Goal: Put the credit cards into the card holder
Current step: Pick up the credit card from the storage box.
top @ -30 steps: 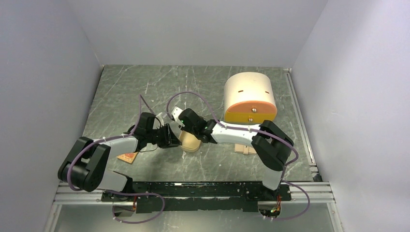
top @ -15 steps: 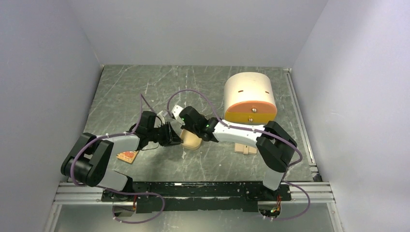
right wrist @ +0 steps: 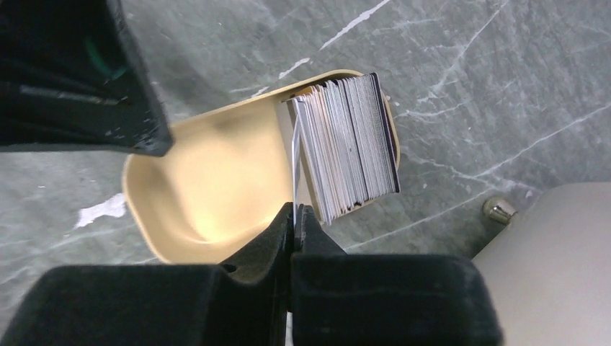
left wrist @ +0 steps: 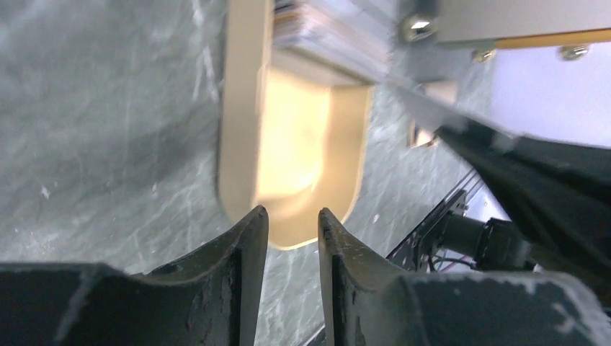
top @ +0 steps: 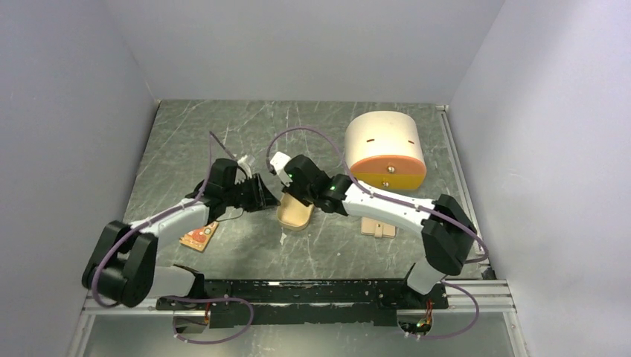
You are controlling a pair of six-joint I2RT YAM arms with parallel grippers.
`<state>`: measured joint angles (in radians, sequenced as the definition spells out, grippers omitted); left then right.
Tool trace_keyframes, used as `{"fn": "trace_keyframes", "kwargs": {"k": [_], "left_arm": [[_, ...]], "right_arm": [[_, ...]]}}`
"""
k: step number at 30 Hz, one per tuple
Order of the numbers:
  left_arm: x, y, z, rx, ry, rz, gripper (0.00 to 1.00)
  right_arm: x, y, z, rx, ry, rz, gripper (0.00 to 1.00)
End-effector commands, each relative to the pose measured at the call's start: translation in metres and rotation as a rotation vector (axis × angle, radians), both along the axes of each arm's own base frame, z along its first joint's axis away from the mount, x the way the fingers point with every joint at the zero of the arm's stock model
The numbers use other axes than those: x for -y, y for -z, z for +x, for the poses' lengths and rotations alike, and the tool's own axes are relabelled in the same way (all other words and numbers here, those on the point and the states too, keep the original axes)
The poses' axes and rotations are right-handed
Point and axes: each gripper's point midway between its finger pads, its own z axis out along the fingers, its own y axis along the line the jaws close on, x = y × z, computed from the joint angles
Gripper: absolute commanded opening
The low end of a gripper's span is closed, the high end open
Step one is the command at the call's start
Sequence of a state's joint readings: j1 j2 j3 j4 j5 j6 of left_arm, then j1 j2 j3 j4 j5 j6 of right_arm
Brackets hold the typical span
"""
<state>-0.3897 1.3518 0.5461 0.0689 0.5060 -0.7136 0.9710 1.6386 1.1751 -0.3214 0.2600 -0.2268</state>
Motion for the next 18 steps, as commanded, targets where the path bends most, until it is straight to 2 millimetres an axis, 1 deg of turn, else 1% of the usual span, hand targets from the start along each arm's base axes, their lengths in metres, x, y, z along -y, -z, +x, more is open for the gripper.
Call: {"fn": "trace_keyframes", "kwargs": {"k": [1,3,5,6,7,8,10,11,12,13,15,18], "left_arm": [[-0.003,-0.053,0.017,0.191,0.019,0.030,0.40],[0.000,-0.079,0.013,0.286,0.062,-0.003,0.44],[0.005,-0.106,0.005,0.389,0.126,-0.063,0.50],[0.008,-0.122,-0.001,0.450,0.169,-0.098,0.52],[0.011,-0.134,-0.007,0.505,0.215,-0.124,0.52],[0.013,-0.146,-0.016,0.572,0.274,-0.147,0.53],[0.016,-0.168,-0.032,0.667,0.352,-0.202,0.55],[0.016,-0.177,-0.037,0.695,0.364,-0.224,0.57],[0.016,-0.185,-0.041,0.714,0.360,-0.245,0.59],[0.016,-0.192,-0.043,0.721,0.349,-0.269,0.60],[0.019,-0.208,-0.049,0.735,0.343,-0.347,0.61],[0.024,-0.231,-0.061,0.710,0.337,-0.516,0.61]], "right_arm": [[-0.001,-0.034,-0.017,-0.084,0.051,0.137,0.00],[0.000,-0.043,-0.025,-0.134,0.080,0.203,0.00],[-0.001,-0.052,-0.033,-0.199,0.088,0.286,0.00],[-0.002,-0.057,-0.040,-0.233,0.073,0.326,0.00],[-0.003,-0.062,-0.046,-0.256,0.058,0.366,0.00],[-0.002,-0.073,-0.051,-0.273,0.047,0.424,0.00],[0.006,-0.088,-0.055,-0.321,0.053,0.533,0.00],[0.009,-0.103,-0.055,-0.334,0.057,0.610,0.00],[0.013,-0.110,-0.057,-0.353,0.066,0.679,0.00],[0.014,-0.125,-0.059,-0.363,0.051,0.770,0.00],[0.013,-0.149,-0.072,-0.383,0.009,0.919,0.00],[0.010,-0.187,-0.092,-0.391,-0.099,1.080,0.00]]}}
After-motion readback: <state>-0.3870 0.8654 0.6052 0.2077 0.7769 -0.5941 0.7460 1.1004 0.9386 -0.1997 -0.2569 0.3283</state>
